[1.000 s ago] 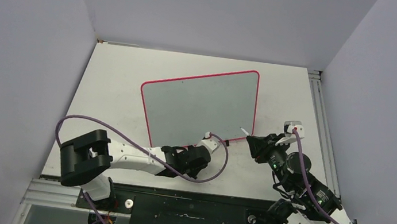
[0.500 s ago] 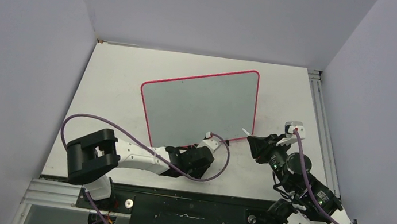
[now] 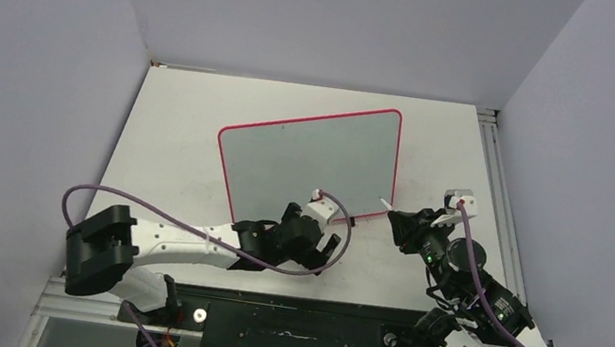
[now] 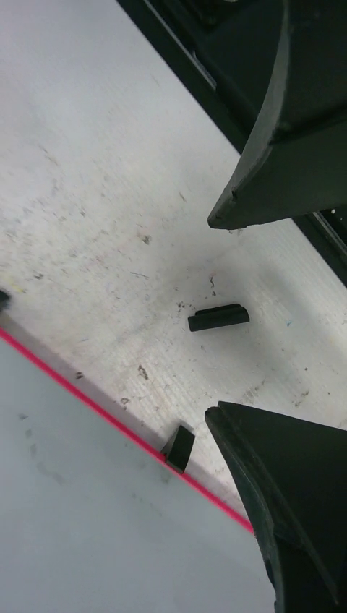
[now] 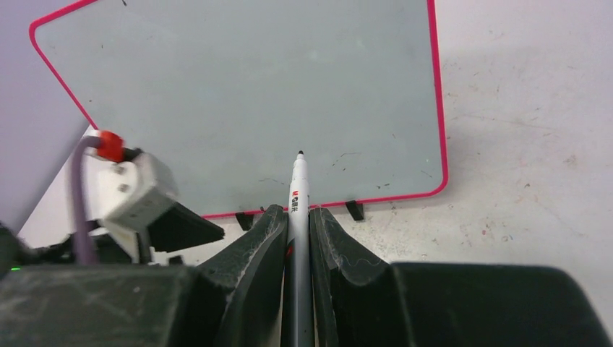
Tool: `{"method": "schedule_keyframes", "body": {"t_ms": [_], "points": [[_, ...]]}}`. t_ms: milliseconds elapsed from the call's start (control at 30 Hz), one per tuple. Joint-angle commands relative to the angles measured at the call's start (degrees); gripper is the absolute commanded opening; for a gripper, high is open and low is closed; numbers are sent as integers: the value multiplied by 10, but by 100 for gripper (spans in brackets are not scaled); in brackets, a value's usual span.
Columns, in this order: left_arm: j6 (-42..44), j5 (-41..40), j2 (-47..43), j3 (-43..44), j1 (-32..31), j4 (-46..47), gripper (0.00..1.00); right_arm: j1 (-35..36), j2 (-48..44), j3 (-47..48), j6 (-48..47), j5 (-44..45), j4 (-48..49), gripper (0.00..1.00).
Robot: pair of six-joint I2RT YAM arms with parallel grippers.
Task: Write a sentence on the whiteboard
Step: Place the pen cap at the center of the board, then write a sentence on the whiteboard.
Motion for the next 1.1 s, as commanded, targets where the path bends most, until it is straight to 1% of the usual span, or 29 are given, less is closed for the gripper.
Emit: {"method": "schedule_keyframes", "body": {"t_ms": [0, 100, 200, 267, 500, 633, 733, 800, 833, 933, 967, 1067], "points": [[32, -29, -99, 27, 0, 3, 89, -2, 15, 60, -52, 37, 18, 5], [54, -27, -142, 59, 9, -32, 89, -2, 26, 82, -72, 47, 22, 5], [90, -38, -172, 113, 21, -78, 89, -2, 30, 85, -79, 51, 33, 5], [114, -35, -180, 152, 41, -109, 90, -2, 31, 83, -80, 53, 41, 5], [175, 84, -195, 270, 189, -158, 92, -2, 34, 68, -75, 38, 67, 5], [183, 185, -195, 308, 303, -172, 93, -1, 48, 62, -83, -6, 99, 5], [177, 262, -204, 306, 397, -175, 93, -2, 70, 63, -89, -55, 130, 5], [173, 307, -218, 295, 452, -175, 93, -2, 86, 61, -91, -88, 158, 5], [170, 326, -229, 286, 490, -175, 93, -2, 95, 61, -92, -105, 172, 5], [153, 388, -258, 246, 574, -163, 94, -2, 133, 58, -86, -143, 225, 5], [145, 413, -267, 225, 603, -152, 94, -2, 148, 55, -82, -169, 247, 5], [117, 494, -295, 146, 684, -102, 94, 1, 196, 51, -71, -203, 310, 5]]}}
